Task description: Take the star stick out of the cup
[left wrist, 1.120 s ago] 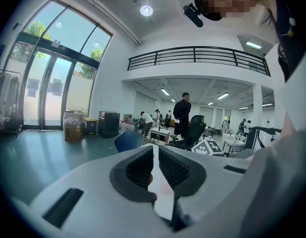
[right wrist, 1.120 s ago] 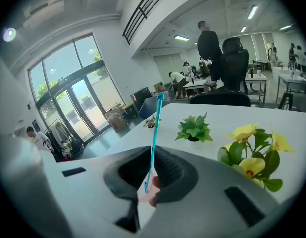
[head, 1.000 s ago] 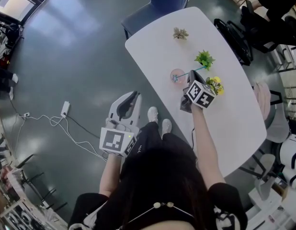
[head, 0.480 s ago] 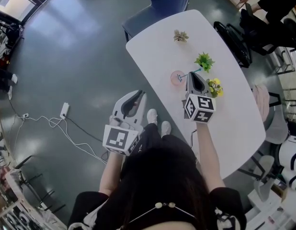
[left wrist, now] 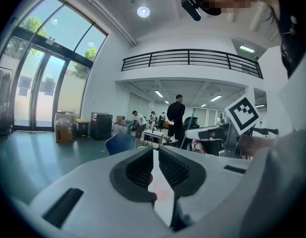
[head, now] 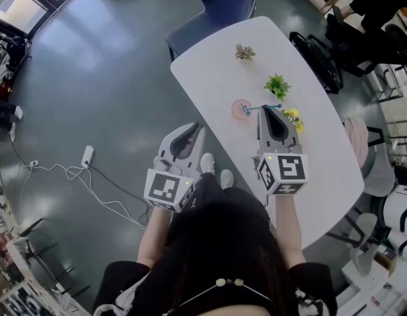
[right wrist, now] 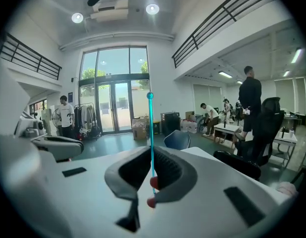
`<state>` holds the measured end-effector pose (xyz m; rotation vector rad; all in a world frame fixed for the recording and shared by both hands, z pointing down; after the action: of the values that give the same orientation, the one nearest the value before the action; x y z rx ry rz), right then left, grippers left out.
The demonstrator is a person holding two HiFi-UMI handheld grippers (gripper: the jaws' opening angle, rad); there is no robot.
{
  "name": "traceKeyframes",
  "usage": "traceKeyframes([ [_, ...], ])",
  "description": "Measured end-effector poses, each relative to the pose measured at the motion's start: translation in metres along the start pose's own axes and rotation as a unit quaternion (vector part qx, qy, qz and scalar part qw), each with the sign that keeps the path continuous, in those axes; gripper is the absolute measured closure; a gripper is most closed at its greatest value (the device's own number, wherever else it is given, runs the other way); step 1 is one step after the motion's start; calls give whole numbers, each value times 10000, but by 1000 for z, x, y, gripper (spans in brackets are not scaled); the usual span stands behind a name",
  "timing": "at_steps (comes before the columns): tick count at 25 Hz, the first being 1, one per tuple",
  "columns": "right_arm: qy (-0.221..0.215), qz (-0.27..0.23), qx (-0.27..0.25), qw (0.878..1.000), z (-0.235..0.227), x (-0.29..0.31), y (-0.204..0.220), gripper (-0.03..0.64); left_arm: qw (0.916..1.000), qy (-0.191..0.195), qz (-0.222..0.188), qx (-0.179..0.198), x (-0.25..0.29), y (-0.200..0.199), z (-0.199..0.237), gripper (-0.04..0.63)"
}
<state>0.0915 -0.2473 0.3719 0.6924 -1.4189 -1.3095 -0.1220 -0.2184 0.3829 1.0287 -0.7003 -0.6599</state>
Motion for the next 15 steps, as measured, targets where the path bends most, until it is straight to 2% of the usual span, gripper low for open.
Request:
traceKeyframes([
  [6,-26,-90,-163,9998,-2,-15,-17,597,9999,100,-66,32,9,-2,-9,558],
  [15,-97,-314,-305,9990,0,-35,-39,597,9999,29,-100,57,13,-8,-11,558],
])
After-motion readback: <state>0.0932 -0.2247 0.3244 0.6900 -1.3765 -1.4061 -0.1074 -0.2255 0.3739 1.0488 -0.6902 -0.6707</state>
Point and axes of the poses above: the fingertips, and each gripper's own axes: x forward along the fingers, z to its left, y out of its underside, the point moved 7 cm from there along -x, backward along the fingers, and after that the axes turned 12 degrees about -x, right-handed, at the moved point
